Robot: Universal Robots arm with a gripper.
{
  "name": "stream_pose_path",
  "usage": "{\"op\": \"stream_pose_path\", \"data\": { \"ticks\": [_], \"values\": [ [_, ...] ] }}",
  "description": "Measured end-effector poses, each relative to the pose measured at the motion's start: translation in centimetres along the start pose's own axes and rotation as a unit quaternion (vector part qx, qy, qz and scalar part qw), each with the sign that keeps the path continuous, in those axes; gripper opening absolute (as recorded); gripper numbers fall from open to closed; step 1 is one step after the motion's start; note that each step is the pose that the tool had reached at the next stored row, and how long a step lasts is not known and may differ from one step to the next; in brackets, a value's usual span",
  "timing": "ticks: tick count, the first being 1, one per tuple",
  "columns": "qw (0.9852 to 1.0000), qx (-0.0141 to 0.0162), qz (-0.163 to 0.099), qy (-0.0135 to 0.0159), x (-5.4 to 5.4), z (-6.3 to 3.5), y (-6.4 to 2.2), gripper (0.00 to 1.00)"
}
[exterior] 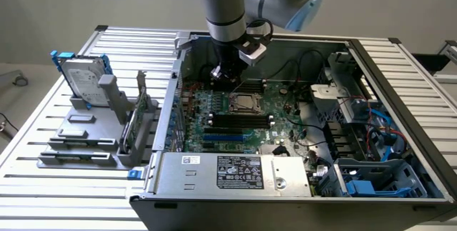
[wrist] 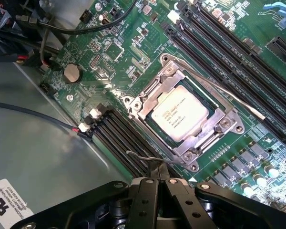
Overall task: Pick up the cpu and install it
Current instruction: 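Install the first cpu locking lever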
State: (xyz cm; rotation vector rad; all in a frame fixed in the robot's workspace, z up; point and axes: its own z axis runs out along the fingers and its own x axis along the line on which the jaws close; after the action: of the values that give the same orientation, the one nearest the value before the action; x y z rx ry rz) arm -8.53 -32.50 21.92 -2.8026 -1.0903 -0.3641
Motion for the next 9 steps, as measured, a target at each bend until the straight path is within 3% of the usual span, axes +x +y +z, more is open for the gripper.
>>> {"op": "stream_pose_path", "data": {
  "ticks": [9],
  "values": [
    [1.0000, 0.0000, 0.000, 0.0000, -0.09, 0.08, 0.08, 0.11]
  ]
}}
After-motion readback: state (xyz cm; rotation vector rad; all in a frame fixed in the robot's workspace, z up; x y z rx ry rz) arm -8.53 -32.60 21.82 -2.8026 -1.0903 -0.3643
